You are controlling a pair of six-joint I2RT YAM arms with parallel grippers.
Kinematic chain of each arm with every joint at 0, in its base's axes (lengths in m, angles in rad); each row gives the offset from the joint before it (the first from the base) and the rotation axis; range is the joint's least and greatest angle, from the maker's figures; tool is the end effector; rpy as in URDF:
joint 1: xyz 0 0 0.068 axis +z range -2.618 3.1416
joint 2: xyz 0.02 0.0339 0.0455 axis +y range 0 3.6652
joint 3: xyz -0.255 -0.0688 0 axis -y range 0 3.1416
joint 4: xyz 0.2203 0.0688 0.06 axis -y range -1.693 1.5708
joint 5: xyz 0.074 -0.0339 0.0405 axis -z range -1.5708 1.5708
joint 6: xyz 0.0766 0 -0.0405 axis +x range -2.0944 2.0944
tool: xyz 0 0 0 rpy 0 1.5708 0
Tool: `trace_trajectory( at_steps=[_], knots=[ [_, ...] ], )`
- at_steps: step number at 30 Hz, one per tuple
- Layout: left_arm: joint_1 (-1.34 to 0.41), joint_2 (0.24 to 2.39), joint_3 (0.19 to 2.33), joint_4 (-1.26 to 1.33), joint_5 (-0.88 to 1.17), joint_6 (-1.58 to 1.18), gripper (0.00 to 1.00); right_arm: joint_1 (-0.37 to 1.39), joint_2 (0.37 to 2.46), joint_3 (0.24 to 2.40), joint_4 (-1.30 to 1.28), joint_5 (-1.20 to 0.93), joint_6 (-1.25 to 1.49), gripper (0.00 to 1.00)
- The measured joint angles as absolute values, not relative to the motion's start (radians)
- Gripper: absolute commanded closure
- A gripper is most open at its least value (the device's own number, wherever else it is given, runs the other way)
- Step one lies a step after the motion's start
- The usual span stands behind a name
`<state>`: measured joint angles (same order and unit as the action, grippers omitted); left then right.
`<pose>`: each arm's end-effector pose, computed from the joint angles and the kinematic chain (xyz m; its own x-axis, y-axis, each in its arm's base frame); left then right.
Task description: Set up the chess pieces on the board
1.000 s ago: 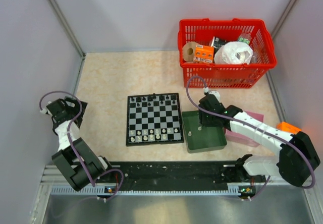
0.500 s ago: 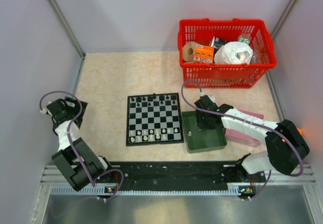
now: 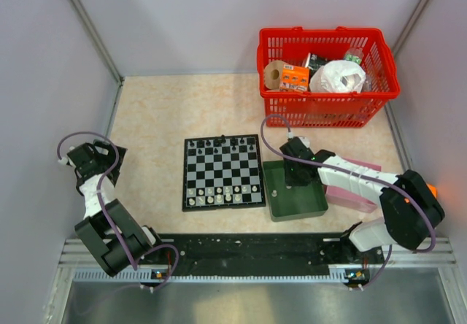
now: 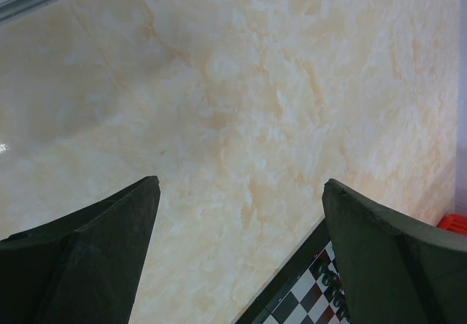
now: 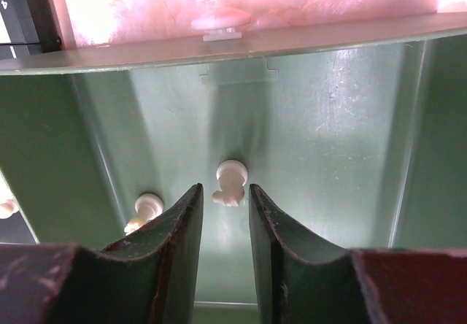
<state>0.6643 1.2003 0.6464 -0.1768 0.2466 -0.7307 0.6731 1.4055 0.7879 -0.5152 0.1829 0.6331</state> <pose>0.2139 0.1437 0.1874 -0.0878 -0.8908 -0.4459 -0.6893 0.3775 -0.6183 0.2086 0.1485 0.1511 -0.8979 0.0282 -0.4394 -0.0266 0.9926 0.1181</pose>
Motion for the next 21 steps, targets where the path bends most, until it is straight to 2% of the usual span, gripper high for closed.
trace_trajectory(
  at_steps=[3,6,10,16,21],
  knots=[
    [0.664,1.200,0.646,-0.176,0.247,-0.731,0.02,0.673,1.412,0.788,-0.515,0.181,0.633,0.70],
    [0.664,1.201,0.646,-0.176,0.247,-0.731,0.02,0.673,1.417,0.788,-0.515,0.178,0.631,0.77],
    [0.664,1.201,0.646,-0.176,0.247,-0.731,0.02,0.673,1.419,0.789,-0.515,0.171,0.631,0.78],
    [0.664,1.201,0.646,-0.176,0.247,-0.731,0.02,0.673,1.419,0.792,-0.516,0.167,0.627,0.95],
    [0.664,1.201,0.646,-0.175,0.247,-0.731,0.02,0.673,1.419,0.804,-0.517,0.166,0.612,0.99]
  ],
)
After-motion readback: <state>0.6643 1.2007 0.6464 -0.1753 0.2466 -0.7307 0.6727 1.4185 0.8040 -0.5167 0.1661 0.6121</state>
